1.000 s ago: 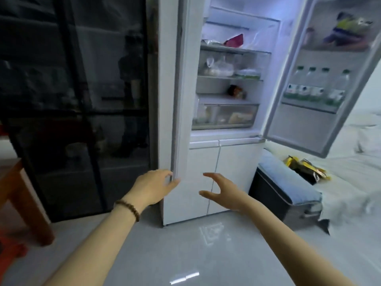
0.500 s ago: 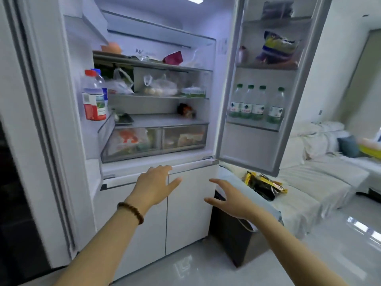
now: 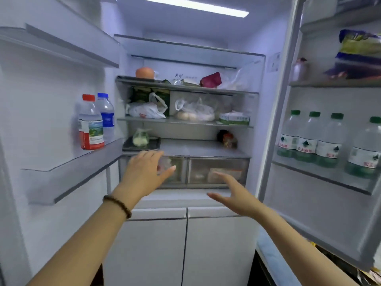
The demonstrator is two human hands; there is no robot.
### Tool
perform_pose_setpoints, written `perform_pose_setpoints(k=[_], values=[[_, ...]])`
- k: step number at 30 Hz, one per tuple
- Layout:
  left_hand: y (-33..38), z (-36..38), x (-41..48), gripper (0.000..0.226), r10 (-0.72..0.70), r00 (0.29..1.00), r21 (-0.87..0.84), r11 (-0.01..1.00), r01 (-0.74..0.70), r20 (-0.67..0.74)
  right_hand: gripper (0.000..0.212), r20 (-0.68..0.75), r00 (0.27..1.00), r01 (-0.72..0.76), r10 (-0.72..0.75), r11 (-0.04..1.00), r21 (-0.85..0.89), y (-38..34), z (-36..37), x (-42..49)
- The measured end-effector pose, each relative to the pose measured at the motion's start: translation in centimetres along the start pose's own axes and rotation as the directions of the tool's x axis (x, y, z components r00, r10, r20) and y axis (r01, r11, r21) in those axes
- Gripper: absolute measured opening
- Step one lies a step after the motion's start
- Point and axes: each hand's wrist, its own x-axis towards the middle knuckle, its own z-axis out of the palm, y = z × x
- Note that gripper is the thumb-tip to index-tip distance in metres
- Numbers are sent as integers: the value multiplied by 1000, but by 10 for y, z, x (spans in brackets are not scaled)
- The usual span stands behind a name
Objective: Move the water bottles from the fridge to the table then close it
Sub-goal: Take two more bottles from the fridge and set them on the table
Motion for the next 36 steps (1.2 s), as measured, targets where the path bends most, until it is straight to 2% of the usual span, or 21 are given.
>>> perform_pose_setpoints(k=[7,9,11,13,17,20,25,28,32,36], values=[[-7,-24,30,70,-245,950,87,960,265,-193,83,147,953,235,-263,955,183,-4,-15,119],[-18,-33,35,69,-305,908,64,940,336,-287,83,174,930,274,-323,927,257,-16,-8,147],[-33,-41,41,69,-370,859,52,909,413,-354,74,206,902,291,-378,889,354,-30,4,171],[-52,-46,48,73,-444,812,32,871,491,-378,67,220,875,303,-431,843,445,-46,17,192],[-85,-54,66,82,-556,734,-44,807,589,-391,72,194,839,331,-508,760,559,-74,48,228],[-105,-54,83,80,-624,691,-183,776,604,-364,73,189,817,334,-545,714,615,-97,68,254],[-134,-46,98,85,-744,604,-393,666,634,-287,79,152,807,327,-571,646,690,-138,94,299],[-142,-38,104,81,-756,594,-435,649,624,-275,72,124,813,308,-569,601,738,-162,110,326],[-157,-30,115,74,-773,567,-471,628,619,-286,64,153,784,269,-601,552,790,-185,134,360],[-164,-27,126,63,-778,551,-475,624,621,-302,55,118,750,291,-651,485,825,-195,148,381]])
